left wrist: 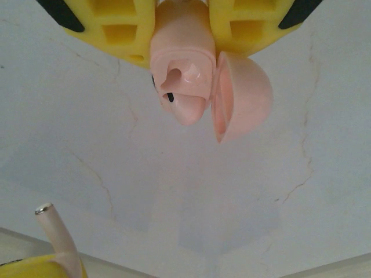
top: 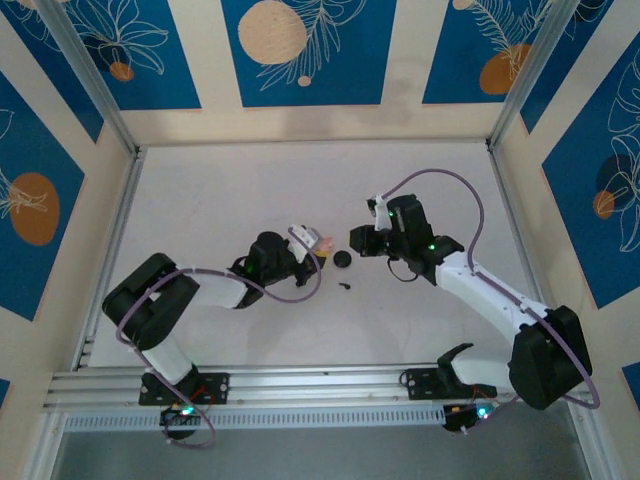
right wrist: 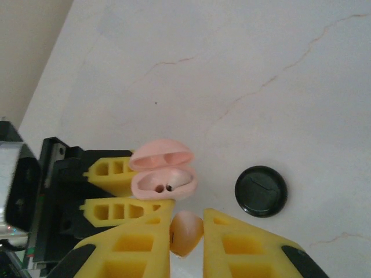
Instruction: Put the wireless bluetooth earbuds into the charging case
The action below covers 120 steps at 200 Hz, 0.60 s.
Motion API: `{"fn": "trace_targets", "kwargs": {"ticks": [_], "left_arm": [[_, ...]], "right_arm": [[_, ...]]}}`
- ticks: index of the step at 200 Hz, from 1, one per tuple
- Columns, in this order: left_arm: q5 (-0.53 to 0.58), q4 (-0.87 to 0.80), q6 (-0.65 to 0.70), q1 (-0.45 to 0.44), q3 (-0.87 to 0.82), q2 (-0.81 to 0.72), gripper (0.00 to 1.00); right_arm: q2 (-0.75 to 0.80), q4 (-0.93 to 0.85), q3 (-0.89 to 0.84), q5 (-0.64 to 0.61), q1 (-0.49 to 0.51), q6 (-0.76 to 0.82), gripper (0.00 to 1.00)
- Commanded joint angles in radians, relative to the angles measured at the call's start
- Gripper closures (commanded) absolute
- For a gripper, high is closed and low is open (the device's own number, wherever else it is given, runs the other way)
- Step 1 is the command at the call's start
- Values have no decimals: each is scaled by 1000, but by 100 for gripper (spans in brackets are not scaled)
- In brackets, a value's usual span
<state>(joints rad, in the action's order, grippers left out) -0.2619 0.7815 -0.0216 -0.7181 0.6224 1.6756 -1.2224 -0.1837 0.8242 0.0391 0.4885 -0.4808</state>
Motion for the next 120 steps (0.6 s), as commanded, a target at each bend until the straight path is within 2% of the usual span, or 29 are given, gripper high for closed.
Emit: {"fn": "trace_targets", "kwargs": {"ticks": [1, 74, 120], "left_arm": [[-62, 64, -12, -13, 33, 20, 96], [-114, 142, -19, -18, 27, 42, 95], [-147, 212, -32, -20, 19, 50, 95]], "right_arm": [[36, 51, -23, 43, -6, 38, 83], [63, 160, -59, 143, 9, 63, 83], [61, 165, -72, 115, 25, 77, 84]]}}
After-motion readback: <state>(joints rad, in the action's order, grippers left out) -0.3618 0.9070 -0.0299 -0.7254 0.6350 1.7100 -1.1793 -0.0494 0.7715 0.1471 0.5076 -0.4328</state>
